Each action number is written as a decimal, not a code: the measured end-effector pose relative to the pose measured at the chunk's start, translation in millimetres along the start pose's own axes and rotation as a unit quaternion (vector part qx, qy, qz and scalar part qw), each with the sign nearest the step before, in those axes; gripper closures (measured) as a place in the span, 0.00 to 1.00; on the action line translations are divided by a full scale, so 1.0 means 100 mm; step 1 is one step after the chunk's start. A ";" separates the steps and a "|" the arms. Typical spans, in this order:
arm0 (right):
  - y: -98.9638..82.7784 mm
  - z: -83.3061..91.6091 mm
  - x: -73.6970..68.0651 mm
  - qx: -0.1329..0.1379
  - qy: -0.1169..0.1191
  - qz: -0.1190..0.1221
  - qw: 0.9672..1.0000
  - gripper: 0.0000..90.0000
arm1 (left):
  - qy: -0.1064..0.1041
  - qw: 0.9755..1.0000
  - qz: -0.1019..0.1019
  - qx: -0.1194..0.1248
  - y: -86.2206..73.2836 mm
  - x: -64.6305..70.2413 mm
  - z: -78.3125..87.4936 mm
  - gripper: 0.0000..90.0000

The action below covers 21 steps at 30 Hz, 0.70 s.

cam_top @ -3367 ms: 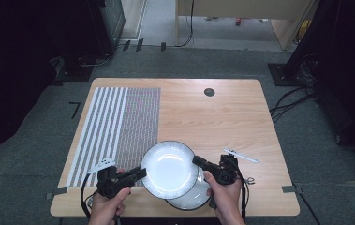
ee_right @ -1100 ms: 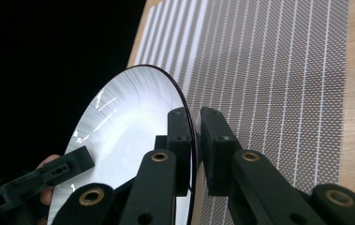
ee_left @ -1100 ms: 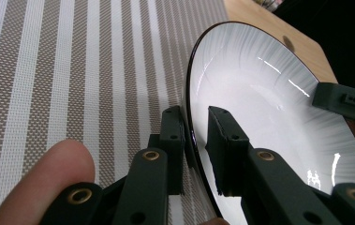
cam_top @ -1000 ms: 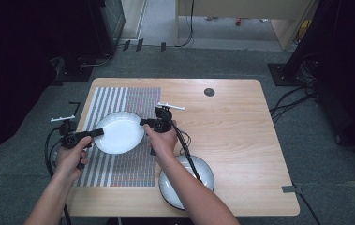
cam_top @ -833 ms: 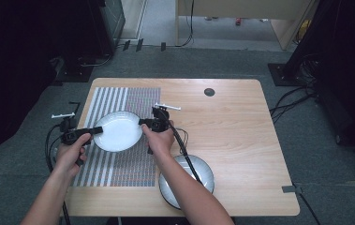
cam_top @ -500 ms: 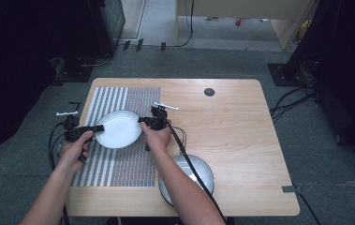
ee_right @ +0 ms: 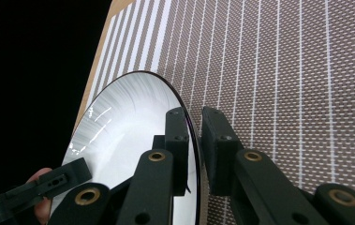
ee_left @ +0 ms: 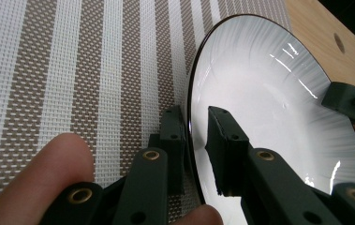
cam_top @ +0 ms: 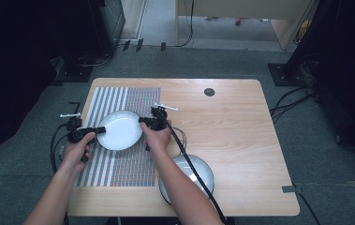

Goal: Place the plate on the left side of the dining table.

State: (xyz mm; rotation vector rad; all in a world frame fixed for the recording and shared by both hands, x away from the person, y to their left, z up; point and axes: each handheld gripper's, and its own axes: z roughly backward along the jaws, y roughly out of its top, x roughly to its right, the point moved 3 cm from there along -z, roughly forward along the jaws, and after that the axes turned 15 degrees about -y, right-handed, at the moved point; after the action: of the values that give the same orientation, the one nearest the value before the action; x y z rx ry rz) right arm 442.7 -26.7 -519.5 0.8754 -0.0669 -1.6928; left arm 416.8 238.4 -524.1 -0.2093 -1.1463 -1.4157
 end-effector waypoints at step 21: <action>0.05 0.06 0.03 0.039 -0.013 0.017 0.999 0.73 | 0.019 0.999 -0.027 0.006 0.00 0.10 0.03 0.72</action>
State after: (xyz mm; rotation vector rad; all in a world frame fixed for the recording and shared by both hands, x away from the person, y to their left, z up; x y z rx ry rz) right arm 443.0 -33.1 -514.5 0.9055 -0.1668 -1.6792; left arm 413.1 234.7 -515.3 -0.1430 -1.1365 -1.4539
